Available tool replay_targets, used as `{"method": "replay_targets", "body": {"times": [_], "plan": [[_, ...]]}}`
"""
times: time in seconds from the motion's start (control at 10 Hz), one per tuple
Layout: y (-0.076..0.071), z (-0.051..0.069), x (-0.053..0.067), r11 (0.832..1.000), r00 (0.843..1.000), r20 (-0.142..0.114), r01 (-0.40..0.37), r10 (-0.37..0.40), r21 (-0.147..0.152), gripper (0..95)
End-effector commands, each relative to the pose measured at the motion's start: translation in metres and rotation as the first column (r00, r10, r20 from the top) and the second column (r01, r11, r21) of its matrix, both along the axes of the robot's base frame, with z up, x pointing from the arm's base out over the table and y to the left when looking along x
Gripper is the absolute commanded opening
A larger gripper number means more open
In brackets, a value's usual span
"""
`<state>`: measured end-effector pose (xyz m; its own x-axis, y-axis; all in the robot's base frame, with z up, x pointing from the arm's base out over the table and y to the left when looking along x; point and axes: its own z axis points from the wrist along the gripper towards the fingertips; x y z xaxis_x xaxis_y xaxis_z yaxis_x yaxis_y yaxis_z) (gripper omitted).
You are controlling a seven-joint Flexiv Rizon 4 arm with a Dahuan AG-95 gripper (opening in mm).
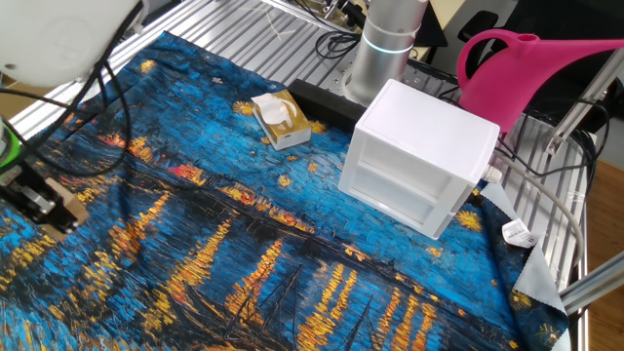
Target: Pick up the small block on the left and move it to the right
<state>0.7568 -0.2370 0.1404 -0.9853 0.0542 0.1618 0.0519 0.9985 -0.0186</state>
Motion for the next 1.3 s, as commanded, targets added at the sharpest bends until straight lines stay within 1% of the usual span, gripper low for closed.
{"method": "replay_targets", "body": {"times": [0.1,0.2,0.3,0.5,0.6,0.8,0.9,1.3], "plan": [[0.016,0.001,-0.014,1.0,0.999,-0.029,0.025,-0.025,0.019,0.0],[0.023,0.001,-0.02,0.999,0.998,-0.035,0.044,-0.043,0.031,0.0],[0.033,0.001,-0.029,0.998,0.998,-0.031,0.057,-0.056,0.03,0.0],[0.046,0.001,-0.043,0.997,0.997,-0.032,0.078,-0.077,0.029,0.0],[0.053,-0.001,-0.051,0.995,0.995,-0.032,0.091,-0.091,0.026,0.0],[0.062,-0.005,-0.063,0.994,0.994,-0.034,0.108,-0.107,0.021,0.0],[0.065,-0.005,-0.067,0.993,0.993,-0.034,0.113,-0.113,0.016,0.0],[0.079,0.002,-0.088,0.992,0.992,-0.017,0.125,-0.125,-0.017,0.0]]}}
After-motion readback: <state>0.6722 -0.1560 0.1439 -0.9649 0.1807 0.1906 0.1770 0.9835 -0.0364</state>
